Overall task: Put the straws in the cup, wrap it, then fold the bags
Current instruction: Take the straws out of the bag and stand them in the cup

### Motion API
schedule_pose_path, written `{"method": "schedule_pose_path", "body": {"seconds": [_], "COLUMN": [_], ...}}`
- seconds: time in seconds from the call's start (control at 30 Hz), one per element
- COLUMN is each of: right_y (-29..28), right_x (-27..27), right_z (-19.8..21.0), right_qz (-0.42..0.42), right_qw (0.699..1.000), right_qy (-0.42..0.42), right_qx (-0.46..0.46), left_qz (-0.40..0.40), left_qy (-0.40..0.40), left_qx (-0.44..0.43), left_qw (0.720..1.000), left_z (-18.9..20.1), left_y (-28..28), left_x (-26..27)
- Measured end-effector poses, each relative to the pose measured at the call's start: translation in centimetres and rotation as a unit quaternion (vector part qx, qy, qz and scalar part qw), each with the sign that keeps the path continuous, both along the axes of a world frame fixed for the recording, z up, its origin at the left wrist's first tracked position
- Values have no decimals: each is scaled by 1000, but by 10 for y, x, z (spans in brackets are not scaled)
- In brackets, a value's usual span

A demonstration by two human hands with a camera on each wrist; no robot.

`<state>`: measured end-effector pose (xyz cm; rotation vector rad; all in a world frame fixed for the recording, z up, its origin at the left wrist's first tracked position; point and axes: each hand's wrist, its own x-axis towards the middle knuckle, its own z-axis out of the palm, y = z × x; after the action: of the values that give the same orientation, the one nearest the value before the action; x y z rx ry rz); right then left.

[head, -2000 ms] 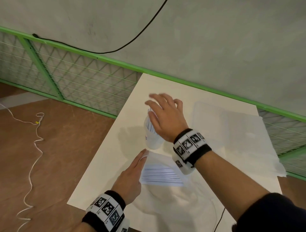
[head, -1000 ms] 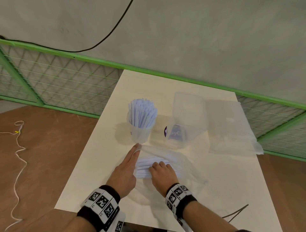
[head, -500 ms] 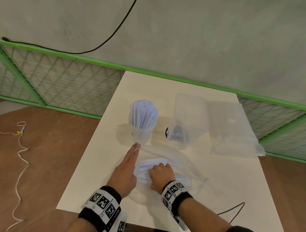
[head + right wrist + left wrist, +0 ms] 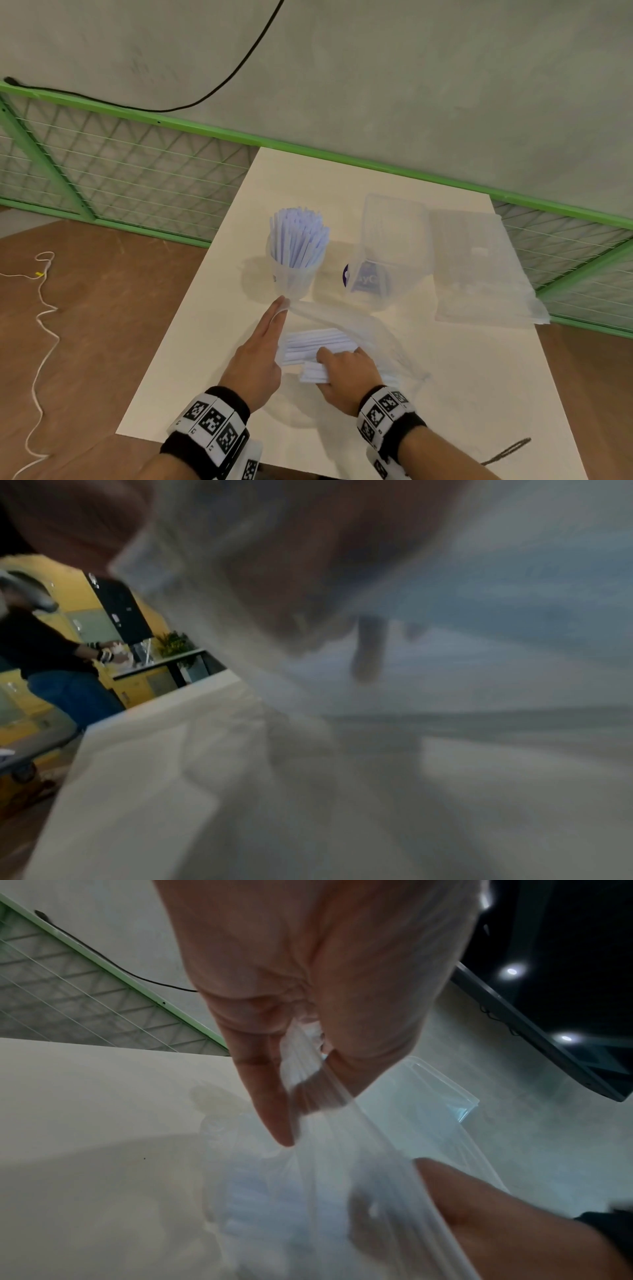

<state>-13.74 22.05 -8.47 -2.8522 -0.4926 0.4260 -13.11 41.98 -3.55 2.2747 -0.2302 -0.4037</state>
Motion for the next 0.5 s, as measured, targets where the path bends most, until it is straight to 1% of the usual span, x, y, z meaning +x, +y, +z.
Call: {"method": "schedule_pose_path", "body": {"seconds": [0.07,0.13,0.17,0.2,0.23,0.27,0.3,0.37,0.43,0.5], "right_y": [-3,-2,0,2,4,4,2,-6,-14,-18], "right_x": [-2,-5,-7,-9,-12,-14,-15,-17,-19,-20], "right_z": [7,19,26,32,36,38,36,29,25,28], "right_qz": [-26,-70,-102,-141,-181,-212,-229,-243,-224,-214], "right_qw": [994,973,952,923,896,880,878,897,920,932], "right_qy": [-2,-13,-26,-34,-35,-31,-25,3,36,38], "right_qx": [104,221,289,357,404,423,419,370,318,289], "left_qz": [-3,-6,-5,-5,-5,-5,-5,-4,-4,-5], "left_qy": [-1,-6,-11,-15,-19,-19,-18,-14,-11,-10], "left_qx": [-5,-7,-7,-6,-6,-8,-7,-2,3,5], "left_qw": [1000,1000,1000,1000,1000,1000,1000,1000,1000,1000], "left_z": [0,0,0,-1,-1,-1,-1,0,0,0], "left_y": [0,0,0,-1,-1,-1,-1,-2,-3,-3], "left_x": [1,2,3,3,4,5,5,6,6,6]}}
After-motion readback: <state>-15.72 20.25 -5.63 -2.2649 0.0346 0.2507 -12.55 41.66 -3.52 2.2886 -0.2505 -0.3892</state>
